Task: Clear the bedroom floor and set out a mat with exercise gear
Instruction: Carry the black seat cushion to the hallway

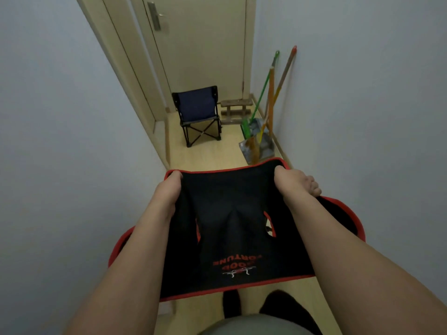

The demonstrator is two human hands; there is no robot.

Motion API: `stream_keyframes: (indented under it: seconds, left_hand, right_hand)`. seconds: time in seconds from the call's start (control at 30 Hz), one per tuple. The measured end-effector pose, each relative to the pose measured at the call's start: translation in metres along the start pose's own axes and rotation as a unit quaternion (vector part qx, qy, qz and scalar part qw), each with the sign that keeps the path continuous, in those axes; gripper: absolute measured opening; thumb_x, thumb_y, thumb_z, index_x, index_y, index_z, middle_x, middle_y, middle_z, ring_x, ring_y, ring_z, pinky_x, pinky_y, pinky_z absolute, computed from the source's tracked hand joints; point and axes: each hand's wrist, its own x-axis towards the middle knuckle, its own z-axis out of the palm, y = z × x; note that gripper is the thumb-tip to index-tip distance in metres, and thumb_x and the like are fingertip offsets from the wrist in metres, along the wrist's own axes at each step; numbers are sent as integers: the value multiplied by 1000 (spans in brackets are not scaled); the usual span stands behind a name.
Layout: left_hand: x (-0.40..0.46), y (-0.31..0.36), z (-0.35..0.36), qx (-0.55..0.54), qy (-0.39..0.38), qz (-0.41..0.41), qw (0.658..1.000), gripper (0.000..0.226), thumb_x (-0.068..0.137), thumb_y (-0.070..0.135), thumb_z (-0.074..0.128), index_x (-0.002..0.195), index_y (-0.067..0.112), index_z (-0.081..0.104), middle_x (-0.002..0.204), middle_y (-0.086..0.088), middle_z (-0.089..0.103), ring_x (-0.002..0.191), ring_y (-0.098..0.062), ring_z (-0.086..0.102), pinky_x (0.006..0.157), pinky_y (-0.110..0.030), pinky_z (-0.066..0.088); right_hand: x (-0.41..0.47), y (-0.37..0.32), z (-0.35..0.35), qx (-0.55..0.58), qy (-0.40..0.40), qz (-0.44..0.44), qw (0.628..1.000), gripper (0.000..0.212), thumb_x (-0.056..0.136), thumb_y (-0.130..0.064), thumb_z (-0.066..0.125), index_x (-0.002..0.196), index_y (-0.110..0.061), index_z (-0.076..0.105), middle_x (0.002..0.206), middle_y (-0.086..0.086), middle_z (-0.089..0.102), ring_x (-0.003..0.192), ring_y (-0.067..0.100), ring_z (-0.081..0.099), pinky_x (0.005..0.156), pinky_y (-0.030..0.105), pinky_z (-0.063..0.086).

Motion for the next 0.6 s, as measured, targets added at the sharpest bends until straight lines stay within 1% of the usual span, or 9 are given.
stream_keyframes:
  seconds: [0.1,0.17,0.23,0.3,0.37,0.5,0.6]
  left_hand:
    - [45,40,7,10,6,-7,1000,50,76,37,47,114,10,63,103,-17,69,92,-34,65,73,-37,53]
    - [83,66,13,13,7,-21,1000,51,72,42,48,111,13,63,100,-15,70,92,-34,66,80,-41,54]
    - [144,92,22,13,17,-45,999,59,64,50,50,111,18,64,99,-13,71,92,-35,66,85,-48,53]
    - [192,106,30,25,16,-58,998,69,54,55,52,113,20,64,100,-12,71,92,-36,66,87,-51,52]
    - [232,133,44,28,30,-64,997,66,58,53,51,114,19,62,102,-12,69,94,-35,64,88,-50,51]
    - [285,190,62,20,45,-63,997,56,70,43,49,116,14,61,104,-14,68,94,-35,64,84,-43,53]
    - [340,228,68,15,40,-82,996,55,67,46,50,111,15,63,101,-14,69,93,-35,65,85,-45,53]
  right_hand:
    - [33,-48,6,6,-5,10,1000,59,87,-45,38,126,-5,54,136,20,44,128,36,37,108,41,25]
    - [57,-85,15,6,-14,19,1000,61,87,-47,37,128,-5,54,137,21,44,129,36,37,109,42,26]
    - [94,-131,29,1,-24,17,1000,62,88,-48,36,129,-5,53,138,21,43,129,37,36,110,43,25]
    - [119,-165,38,-6,-36,9,999,64,88,-50,34,131,-5,52,138,21,43,129,37,36,110,43,25]
    - [159,-209,51,-15,-44,11,999,65,89,-51,34,132,-4,50,140,21,42,130,36,35,111,42,24]
    - [215,-281,64,-37,-72,18,997,65,88,-51,35,133,-5,50,139,21,42,129,37,36,110,42,25]
    - [250,-344,71,-44,-79,23,996,65,89,-51,36,134,-6,49,141,20,41,131,36,36,110,42,25]
